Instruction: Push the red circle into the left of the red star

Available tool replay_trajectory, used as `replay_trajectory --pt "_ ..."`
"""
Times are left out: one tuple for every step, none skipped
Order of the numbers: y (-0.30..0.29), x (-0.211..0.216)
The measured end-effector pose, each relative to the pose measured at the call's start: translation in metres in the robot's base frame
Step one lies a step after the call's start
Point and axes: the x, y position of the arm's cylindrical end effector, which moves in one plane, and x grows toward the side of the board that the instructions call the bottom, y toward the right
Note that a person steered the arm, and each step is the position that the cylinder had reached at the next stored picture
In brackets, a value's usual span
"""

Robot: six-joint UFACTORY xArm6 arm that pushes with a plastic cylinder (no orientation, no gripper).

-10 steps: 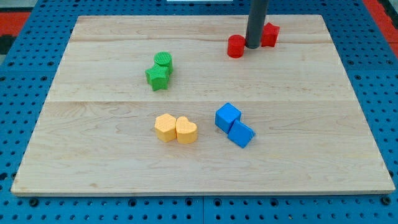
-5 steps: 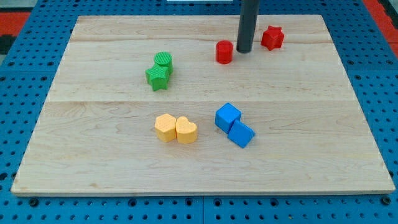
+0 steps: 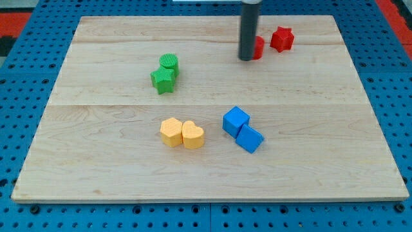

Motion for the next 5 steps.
replay_trajectory --pt "0.034 -0.01" --pt "0.036 -0.01" --pt "0.025 0.009" --pt "0.025 0.009" --pt "0.024 0.009"
